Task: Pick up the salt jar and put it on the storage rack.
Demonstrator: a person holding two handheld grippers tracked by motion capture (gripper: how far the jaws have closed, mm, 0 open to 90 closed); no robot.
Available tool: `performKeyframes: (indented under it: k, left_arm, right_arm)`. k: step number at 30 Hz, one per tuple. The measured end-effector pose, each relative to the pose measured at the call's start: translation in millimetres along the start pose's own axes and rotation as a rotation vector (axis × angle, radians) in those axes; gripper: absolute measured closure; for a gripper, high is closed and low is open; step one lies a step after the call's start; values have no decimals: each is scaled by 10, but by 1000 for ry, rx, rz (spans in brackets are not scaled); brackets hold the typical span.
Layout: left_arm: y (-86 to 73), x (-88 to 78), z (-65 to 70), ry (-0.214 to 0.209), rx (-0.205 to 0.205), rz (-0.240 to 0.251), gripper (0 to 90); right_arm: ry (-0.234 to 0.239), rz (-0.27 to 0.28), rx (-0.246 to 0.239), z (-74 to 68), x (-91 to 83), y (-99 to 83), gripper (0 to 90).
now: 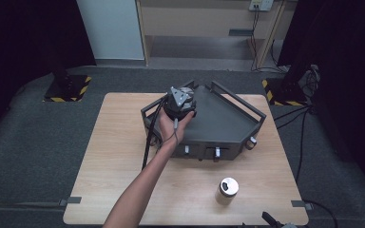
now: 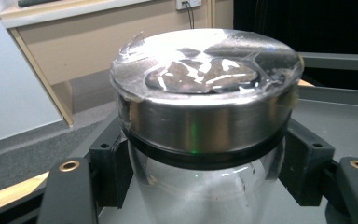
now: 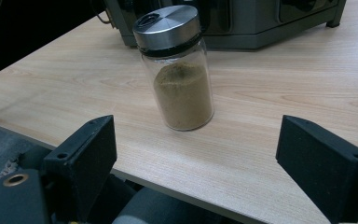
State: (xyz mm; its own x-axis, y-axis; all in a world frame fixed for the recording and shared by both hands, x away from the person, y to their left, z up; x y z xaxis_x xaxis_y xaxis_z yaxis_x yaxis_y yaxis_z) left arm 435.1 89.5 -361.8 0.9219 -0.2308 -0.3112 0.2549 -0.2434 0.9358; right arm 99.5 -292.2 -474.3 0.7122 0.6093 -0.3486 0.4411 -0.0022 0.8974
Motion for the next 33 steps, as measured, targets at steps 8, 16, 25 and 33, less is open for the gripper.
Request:
performKeyframes:
  k: [8,16,25,33]
  left_arm:
    - [-52,98,23,-11,-18,-15,296]
    - [-138,157,14,-26,-45,-20,296]
    - [-167,152,33,-22,-39,-6,296]
    - [-169,137,55,-6,-17,6,268]
  right_arm:
    - [2,-3,2,6,5,0,122]
    - [3,-6,4,10,7,-1,122]
    - [6,-8,4,3,15,3,122]
    - [-1,0,6,7,7,-3,119]
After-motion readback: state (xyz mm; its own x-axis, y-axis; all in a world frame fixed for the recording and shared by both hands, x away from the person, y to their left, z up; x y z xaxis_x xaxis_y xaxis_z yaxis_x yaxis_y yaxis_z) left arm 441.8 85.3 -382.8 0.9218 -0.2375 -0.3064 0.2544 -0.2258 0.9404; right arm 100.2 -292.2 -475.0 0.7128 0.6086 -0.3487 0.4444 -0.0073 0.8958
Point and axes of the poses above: each handheld gripper's, and its own axes: x roughly forward along the jaws, y roughly out of its top, z roughly to its right, the point moved 6 cm from there along x, roughly forward along the jaws, and after that the axes turned 9 degrees about y, right-handed, at the moved point
